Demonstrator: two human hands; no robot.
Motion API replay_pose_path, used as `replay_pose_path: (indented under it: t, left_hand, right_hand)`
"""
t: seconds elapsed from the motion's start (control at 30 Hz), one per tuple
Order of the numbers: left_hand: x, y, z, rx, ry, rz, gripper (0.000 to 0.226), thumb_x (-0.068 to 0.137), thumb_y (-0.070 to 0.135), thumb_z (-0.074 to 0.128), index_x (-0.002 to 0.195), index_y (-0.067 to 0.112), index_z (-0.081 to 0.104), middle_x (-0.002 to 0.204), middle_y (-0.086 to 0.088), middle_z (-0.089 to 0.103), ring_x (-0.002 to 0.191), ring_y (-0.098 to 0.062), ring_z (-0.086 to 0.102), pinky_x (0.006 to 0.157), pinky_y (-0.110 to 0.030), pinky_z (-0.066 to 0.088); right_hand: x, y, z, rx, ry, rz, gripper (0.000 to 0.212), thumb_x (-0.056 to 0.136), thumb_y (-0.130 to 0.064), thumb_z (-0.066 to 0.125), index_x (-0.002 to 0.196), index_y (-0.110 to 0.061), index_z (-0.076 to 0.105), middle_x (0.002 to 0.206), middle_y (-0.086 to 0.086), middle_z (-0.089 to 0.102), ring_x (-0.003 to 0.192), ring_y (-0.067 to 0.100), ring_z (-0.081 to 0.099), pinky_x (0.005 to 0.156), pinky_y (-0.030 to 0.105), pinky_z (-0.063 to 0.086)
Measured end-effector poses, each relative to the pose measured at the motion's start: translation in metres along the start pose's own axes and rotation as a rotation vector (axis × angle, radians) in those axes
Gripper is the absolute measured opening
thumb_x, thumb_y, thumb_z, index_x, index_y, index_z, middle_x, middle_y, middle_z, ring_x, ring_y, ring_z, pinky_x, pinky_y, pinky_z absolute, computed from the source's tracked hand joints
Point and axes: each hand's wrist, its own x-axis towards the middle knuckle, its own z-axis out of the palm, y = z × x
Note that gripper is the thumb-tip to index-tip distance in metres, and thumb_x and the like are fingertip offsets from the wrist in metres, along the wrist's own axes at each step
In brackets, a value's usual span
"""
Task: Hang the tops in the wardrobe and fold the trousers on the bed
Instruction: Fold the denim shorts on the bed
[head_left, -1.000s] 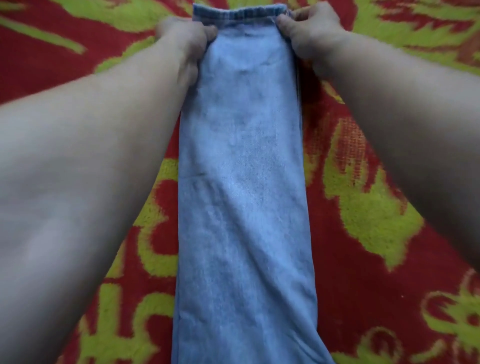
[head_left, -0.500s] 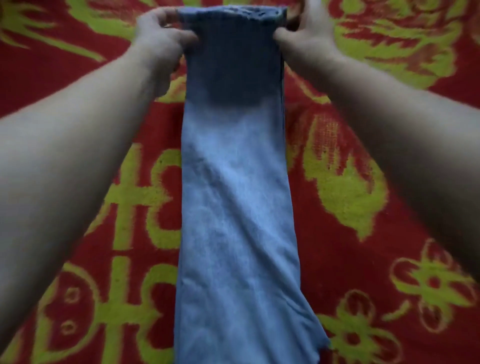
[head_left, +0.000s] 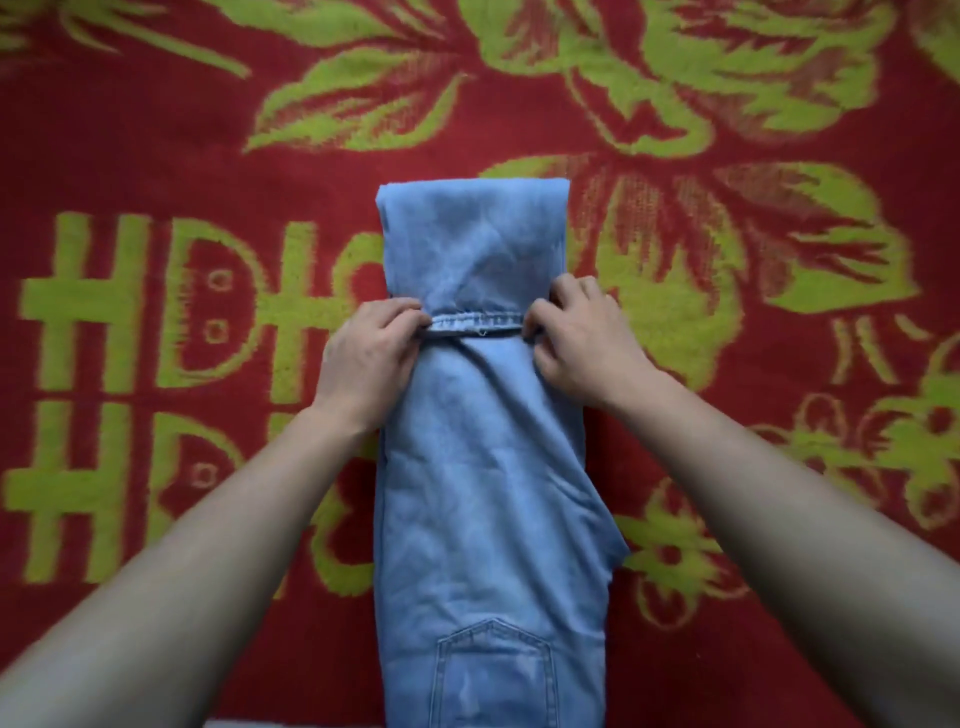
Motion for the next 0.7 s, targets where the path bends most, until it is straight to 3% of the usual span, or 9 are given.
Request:
replay_pose_path:
  t: [0.1,0.2,0.3,0.33,0.4,0.47,0.53,0.6,0.7]
  left_hand:
    - [0.002,0.001,0.000,0.020,0.024,0.057,0.016,0.083,0.011,0.065,0.099,0.011,0.070,0.106,-0.004,0.069,0.097,-0.030,0.061,0.078,-0.042,0.052]
    - [0.002,0.006,-0.008,-0.009,0.141,0.070,0.016,0.082,0.010,0.062,0.097,0.008,0.068,0.094,-0.007,0.068,0.087,-0.030,0.062,0.074,-0.037,0.050]
    - [-0.003,0.014,-0.015,-0.101,0.257,0.057,0.017,0.084,0.009,0.059,0.099,0.004,0.065,0.090,-0.009,0.065,0.080,-0.027,0.061,0.072,-0.035,0.049]
    - [-0.005,0.015,-0.016,-0.109,0.270,0.080,0.017,0.083,0.009,0.058,0.098,0.004,0.065,0.089,-0.008,0.065,0.080,-0.026,0.060,0.072,-0.034,0.049]
    - [-0.012,0.013,-0.014,-0.084,0.250,0.139,0.014,0.081,0.010,0.058,0.092,0.005,0.064,0.088,-0.007,0.063,0.079,-0.027,0.058,0.070,-0.035,0.049]
    - [-0.023,0.008,-0.008,0.025,0.130,0.170,0.013,0.075,0.013,0.061,0.086,0.009,0.064,0.086,-0.007,0.064,0.080,-0.031,0.059,0.067,-0.041,0.048]
    - [-0.029,0.007,0.000,0.163,-0.090,0.133,0.016,0.071,0.018,0.062,0.085,0.010,0.066,0.092,-0.008,0.066,0.083,-0.033,0.059,0.065,-0.044,0.048]
    - [-0.027,0.010,0.004,0.249,-0.217,0.102,0.019,0.074,0.025,0.057,0.083,0.010,0.065,0.093,-0.010,0.064,0.085,-0.034,0.056,0.067,-0.045,0.045]
    - [-0.006,0.012,0.003,0.206,-0.084,0.109,0.024,0.078,0.030,0.047,0.078,0.012,0.062,0.087,-0.009,0.060,0.084,-0.032,0.052,0.069,-0.042,0.036]
  right_hand:
    - [0.005,-0.006,0.002,0.131,0.017,0.108,0.019,0.087,-0.027,0.053,0.096,-0.018,0.067,0.108,0.013,0.054,0.105,0.036,0.048,0.084,0.044,0.045]
    - [0.010,-0.012,-0.007,0.550,0.084,0.369,0.021,0.084,-0.041,0.051,0.096,-0.024,0.057,0.098,0.002,0.063,0.095,0.027,0.058,0.084,0.039,0.046]
    - [0.016,-0.021,-0.016,1.028,0.036,0.630,0.062,0.077,-0.063,0.059,0.124,-0.024,0.046,0.107,-0.010,0.061,0.094,0.016,0.065,0.075,0.033,0.052]
    - [0.017,-0.023,-0.018,1.208,-0.004,0.671,0.069,0.075,-0.062,0.065,0.128,-0.021,0.046,0.107,-0.011,0.063,0.090,0.013,0.068,0.065,0.030,0.053]
    - [0.014,-0.023,-0.009,1.428,-0.019,0.708,0.053,0.074,-0.043,0.072,0.118,-0.017,0.057,0.097,-0.005,0.071,0.075,0.009,0.070,0.054,0.026,0.052]
    - [0.004,-0.025,0.003,1.267,-0.002,0.705,0.032,0.078,-0.030,0.070,0.106,-0.016,0.061,0.099,0.006,0.073,0.079,0.016,0.071,0.065,0.035,0.057]
    - [-0.006,-0.025,0.016,0.855,-0.073,0.616,0.040,0.085,-0.038,0.067,0.113,-0.014,0.051,0.109,0.012,0.070,0.098,0.031,0.067,0.080,0.043,0.054]
    - [-0.010,-0.028,0.023,0.516,-0.079,0.558,0.048,0.087,-0.047,0.061,0.118,-0.015,0.040,0.112,0.014,0.067,0.105,0.039,0.063,0.078,0.040,0.046]
    - [-0.002,-0.036,0.014,0.529,0.117,0.624,0.069,0.081,-0.040,0.061,0.139,-0.018,0.031,0.131,0.013,0.053,0.117,0.037,0.056,0.087,0.041,0.044]
